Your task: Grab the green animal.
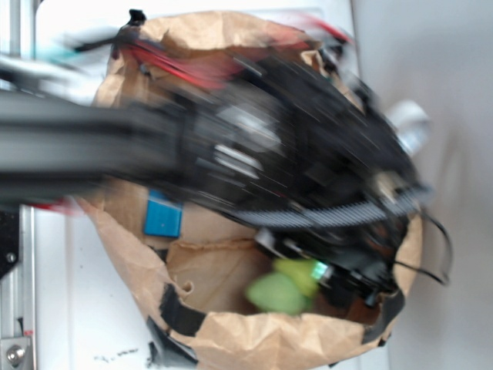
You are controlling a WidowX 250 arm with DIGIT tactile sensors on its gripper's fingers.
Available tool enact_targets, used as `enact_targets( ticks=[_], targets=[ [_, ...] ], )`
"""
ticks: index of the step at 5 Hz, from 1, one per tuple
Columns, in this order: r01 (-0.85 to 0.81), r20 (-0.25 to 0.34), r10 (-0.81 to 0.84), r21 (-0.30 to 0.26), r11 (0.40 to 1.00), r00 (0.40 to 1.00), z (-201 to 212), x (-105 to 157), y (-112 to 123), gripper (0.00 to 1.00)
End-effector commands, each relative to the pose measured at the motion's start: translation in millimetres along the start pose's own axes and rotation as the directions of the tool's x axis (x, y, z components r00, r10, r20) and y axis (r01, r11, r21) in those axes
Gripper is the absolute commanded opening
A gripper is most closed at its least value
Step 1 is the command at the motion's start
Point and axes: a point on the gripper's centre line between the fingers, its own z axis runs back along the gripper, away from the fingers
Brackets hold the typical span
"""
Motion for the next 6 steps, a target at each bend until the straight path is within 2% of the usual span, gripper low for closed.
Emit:
enact_targets(
  ticks=[1,2,3,4,5,6],
  targets=[
    [0.212,0.214,-0.186,-0.108,0.971,0.959,54,-9,17,0.00],
    [0.327,0.340,-0.289,-0.061,0.943,0.895,73,-8,20,0.00],
    [0.423,0.437,-0.395,0.036,0.905,0.808,89,-15,22,0.00],
    [0.493,0.431,-0.532,0.208,0.845,0.729,98,-18,23,0.00],
    [0.500,0.370,-0.591,0.319,0.805,0.717,112,-15,31,0.00],
    [0.497,0.356,-0.577,0.297,0.815,0.735,129,-12,39,0.00]
  ],
)
